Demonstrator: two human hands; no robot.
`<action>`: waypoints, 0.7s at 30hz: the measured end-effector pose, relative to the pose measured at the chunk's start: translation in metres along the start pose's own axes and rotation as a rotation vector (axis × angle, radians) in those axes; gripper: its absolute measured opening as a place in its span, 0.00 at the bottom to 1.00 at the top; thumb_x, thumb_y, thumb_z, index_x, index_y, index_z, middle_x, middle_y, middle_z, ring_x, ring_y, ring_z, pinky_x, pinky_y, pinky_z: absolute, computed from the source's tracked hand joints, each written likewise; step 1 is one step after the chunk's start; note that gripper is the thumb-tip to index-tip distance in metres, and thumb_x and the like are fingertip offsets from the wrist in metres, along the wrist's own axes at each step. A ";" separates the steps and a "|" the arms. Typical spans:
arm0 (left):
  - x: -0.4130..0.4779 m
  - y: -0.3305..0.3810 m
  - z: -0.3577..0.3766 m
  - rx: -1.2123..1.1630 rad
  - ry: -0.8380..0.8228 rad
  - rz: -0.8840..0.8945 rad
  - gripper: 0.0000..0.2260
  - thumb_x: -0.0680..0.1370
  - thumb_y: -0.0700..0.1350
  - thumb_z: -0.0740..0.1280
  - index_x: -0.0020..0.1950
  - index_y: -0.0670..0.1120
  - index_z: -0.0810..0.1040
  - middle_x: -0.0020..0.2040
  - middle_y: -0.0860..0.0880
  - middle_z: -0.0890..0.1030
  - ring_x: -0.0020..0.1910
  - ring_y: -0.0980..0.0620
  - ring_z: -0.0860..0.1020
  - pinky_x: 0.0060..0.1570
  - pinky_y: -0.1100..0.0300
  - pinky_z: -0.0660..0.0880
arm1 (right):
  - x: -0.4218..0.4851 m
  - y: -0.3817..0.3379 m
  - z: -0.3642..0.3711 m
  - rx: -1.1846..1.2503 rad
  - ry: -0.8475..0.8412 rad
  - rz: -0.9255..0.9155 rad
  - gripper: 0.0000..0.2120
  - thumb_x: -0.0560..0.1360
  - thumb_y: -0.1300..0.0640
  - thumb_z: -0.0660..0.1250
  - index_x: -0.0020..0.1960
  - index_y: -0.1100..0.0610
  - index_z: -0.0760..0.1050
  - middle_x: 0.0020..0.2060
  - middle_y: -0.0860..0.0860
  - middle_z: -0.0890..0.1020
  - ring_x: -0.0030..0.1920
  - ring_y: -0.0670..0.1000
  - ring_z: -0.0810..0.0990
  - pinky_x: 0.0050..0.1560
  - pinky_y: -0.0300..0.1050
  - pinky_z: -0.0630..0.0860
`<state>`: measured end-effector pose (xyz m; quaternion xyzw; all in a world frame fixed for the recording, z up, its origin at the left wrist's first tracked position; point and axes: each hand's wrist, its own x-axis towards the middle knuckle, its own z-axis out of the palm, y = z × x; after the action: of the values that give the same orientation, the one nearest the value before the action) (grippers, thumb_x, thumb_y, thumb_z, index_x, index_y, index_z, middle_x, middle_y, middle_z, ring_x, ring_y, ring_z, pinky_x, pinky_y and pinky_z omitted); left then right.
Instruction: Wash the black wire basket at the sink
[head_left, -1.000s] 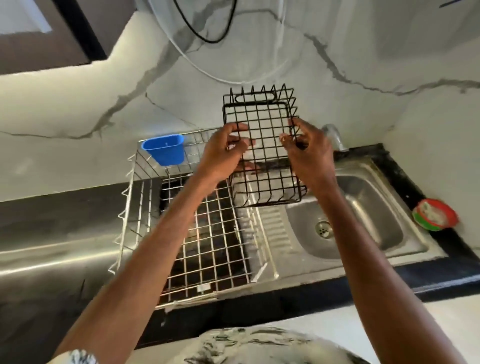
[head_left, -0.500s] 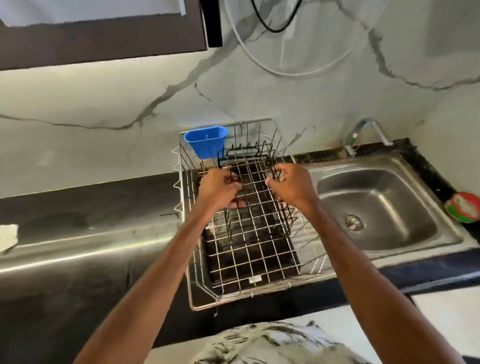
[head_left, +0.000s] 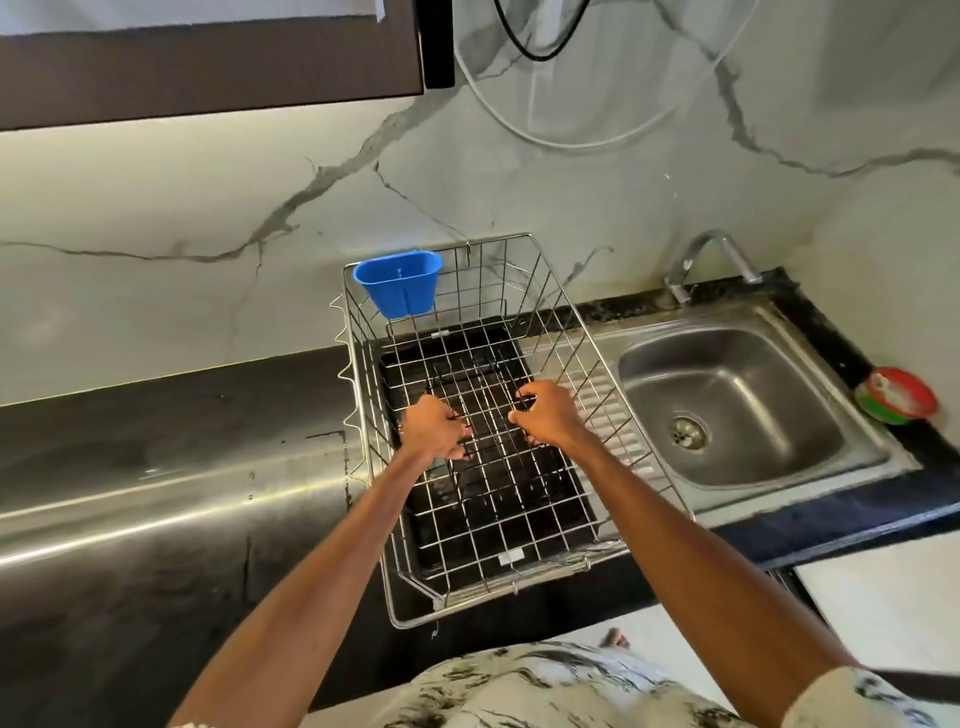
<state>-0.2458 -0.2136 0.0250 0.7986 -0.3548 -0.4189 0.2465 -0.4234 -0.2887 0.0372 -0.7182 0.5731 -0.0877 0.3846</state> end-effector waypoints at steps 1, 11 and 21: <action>0.003 -0.003 0.002 0.011 0.007 0.013 0.01 0.79 0.34 0.70 0.48 0.38 0.82 0.46 0.46 0.86 0.38 0.50 0.87 0.44 0.47 0.85 | 0.003 0.002 0.002 0.005 0.002 0.001 0.28 0.76 0.60 0.74 0.73 0.60 0.71 0.60 0.62 0.82 0.36 0.52 0.86 0.37 0.45 0.84; 0.008 -0.010 0.008 0.196 0.217 0.095 0.02 0.78 0.37 0.72 0.46 0.42 0.83 0.39 0.47 0.85 0.35 0.49 0.85 0.33 0.57 0.82 | 0.009 -0.001 0.017 0.109 0.060 0.051 0.29 0.76 0.63 0.73 0.74 0.61 0.70 0.58 0.62 0.81 0.37 0.49 0.85 0.36 0.46 0.85; -0.020 0.000 0.000 0.378 0.360 0.229 0.06 0.81 0.46 0.71 0.49 0.44 0.82 0.38 0.51 0.82 0.34 0.53 0.79 0.31 0.60 0.75 | -0.006 -0.003 -0.001 -0.093 0.204 -0.061 0.25 0.74 0.47 0.75 0.67 0.56 0.78 0.58 0.54 0.84 0.49 0.49 0.85 0.52 0.45 0.81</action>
<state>-0.2533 -0.1985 0.0350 0.8467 -0.4650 -0.1662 0.1980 -0.4238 -0.2835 0.0414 -0.7398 0.5905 -0.1456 0.2877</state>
